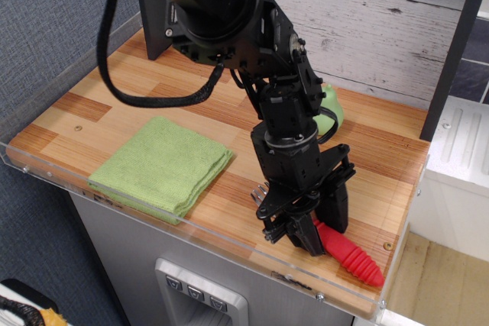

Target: Moved red fork to the bottom right of table

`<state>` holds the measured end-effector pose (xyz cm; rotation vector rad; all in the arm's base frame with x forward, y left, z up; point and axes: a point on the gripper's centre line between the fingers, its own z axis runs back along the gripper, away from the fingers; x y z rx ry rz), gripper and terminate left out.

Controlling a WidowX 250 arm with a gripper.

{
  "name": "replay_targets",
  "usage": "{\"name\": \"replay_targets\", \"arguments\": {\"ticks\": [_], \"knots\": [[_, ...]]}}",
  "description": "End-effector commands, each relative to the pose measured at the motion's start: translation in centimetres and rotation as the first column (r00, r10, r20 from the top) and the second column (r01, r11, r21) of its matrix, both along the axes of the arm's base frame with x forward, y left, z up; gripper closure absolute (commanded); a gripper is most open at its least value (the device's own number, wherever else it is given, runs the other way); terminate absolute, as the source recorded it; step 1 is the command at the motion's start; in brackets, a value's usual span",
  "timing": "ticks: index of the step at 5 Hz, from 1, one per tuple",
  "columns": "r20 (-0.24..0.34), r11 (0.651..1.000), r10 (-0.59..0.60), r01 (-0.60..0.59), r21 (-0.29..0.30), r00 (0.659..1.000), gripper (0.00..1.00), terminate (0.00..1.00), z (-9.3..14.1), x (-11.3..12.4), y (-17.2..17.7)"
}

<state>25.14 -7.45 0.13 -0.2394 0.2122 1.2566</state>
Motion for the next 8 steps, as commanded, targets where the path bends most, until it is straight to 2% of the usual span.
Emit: {"name": "replay_targets", "arguments": {"ticks": [1,2,3,4,5,6,7,8], "knots": [[-0.015,0.993,-0.108,0.108,0.040,0.994,0.00,0.00,0.7,1.3,1.0],[0.003,0.981,-0.169,0.168,0.095,0.986,0.00,0.00,2.0,1.4,0.8],[0.043,0.938,-0.293,0.278,0.204,0.955,0.00,0.00,4.3,1.2,0.2],[0.005,0.881,-0.421,0.408,0.240,0.907,0.00,0.00,6.3,0.9,1.0],[0.042,0.819,-0.484,0.436,0.372,0.874,0.00,0.00,8.7,0.8,1.9],[0.069,0.772,-0.565,0.498,0.396,0.822,0.00,0.00,9.9,1.2,2.6],[0.050,0.677,-0.689,0.617,0.401,0.723,0.00,0.00,11.0,2.0,3.8],[0.024,0.655,-0.698,0.625,0.424,0.716,0.00,0.00,11.7,3.3,5.0]]}}
